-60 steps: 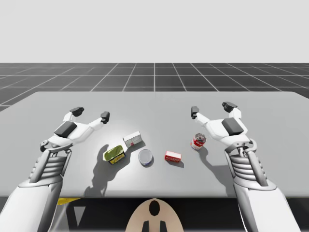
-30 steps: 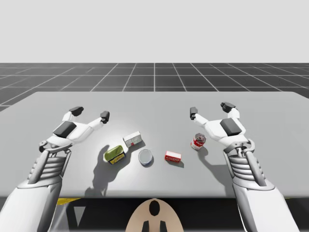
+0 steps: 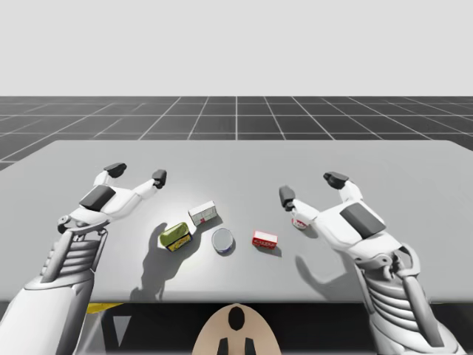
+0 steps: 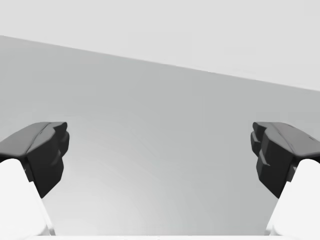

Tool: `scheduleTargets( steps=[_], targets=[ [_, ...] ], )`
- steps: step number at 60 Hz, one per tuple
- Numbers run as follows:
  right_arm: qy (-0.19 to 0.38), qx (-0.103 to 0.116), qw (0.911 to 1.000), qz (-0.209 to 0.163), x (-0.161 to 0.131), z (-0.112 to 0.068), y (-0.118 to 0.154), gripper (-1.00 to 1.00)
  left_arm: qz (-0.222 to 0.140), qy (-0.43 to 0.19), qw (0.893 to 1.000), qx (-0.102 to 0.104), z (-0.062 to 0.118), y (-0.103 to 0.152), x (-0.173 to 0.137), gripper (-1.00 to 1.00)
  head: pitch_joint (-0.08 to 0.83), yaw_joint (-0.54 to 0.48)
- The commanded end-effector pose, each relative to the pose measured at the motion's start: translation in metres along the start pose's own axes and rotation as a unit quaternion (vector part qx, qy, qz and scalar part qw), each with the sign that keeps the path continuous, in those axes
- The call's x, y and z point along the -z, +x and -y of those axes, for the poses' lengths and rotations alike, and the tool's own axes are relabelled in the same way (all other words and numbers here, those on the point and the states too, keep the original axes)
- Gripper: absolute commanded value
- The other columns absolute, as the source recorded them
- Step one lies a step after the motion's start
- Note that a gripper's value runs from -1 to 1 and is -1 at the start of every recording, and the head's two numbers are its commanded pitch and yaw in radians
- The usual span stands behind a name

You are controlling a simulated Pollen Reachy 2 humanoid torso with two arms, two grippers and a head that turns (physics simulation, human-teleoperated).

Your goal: Grasp the gelatin box and hold it up.

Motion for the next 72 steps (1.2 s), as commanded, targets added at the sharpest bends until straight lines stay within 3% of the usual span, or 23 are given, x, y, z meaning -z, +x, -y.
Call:
scheduleTargets(
  steps=[1,10,12,17,19,32,40,57,67,72],
  targets=[
    [0.059,0.008,0.9981,-0.015,-0.031,-0.018,-0.004,-1.00,-0.001,0.001,1.000,0.000,0.000,-0.001,0.000,-1.00,0.742,-0.13],
    [0.108,-0.019,0.9939,-0.015,-0.051,-0.027,-0.018,-1.00,-0.003,0.001,1.000,0.001,0.000,-0.002,0.001,-1.00,0.742,-0.13],
    [0.117,-0.014,0.9929,-0.016,-0.053,-0.029,-0.022,-1.00,-0.004,0.001,1.000,0.001,0.000,-0.002,0.001,-1.00,0.741,-0.13],
    [0.144,-0.025,0.9890,-0.024,-0.058,-0.032,-0.034,-1.00,-0.004,0.002,1.000,0.002,0.000,-0.003,0.001,-1.00,0.741,-0.13],
    [0.157,-0.049,0.9860,-0.027,-0.060,-0.032,-0.041,-1.00,-0.005,0.002,1.000,0.002,0.000,-0.003,0.001,-1.00,0.741,-0.13],
    [0.196,-0.065,0.9767,-0.057,-0.058,-0.023,-0.076,-1.00,-0.006,0.002,1.000,0.004,0.000,-0.004,0.002,-1.00,0.739,-0.13],
    [0.220,-0.048,0.9714,-0.074,-0.050,-0.019,-0.089,-1.00,-0.006,0.003,1.000,0.005,0.001,-0.005,0.003,-1.00,0.738,-0.13],
    [0.254,-0.045,0.9614,-0.096,-0.022,-0.010,-0.116,-1.00,-0.006,0.005,1.000,0.006,-0.001,-0.005,0.003,-1.00,0.742,-0.13],
    [0.279,-0.018,0.9519,-0.126,-0.006,-0.003,-0.130,-1.00,-0.006,0.004,1.000,0.006,-0.001,-0.005,0.004,-1.00,0.744,-0.13],
    [0.283,-0.016,0.9494,-0.134,0.001,-0.003,-0.135,-1.00,-0.005,0.005,1.000,0.006,-0.002,-0.005,0.004,-1.00,0.745,-0.13]
  ],
)
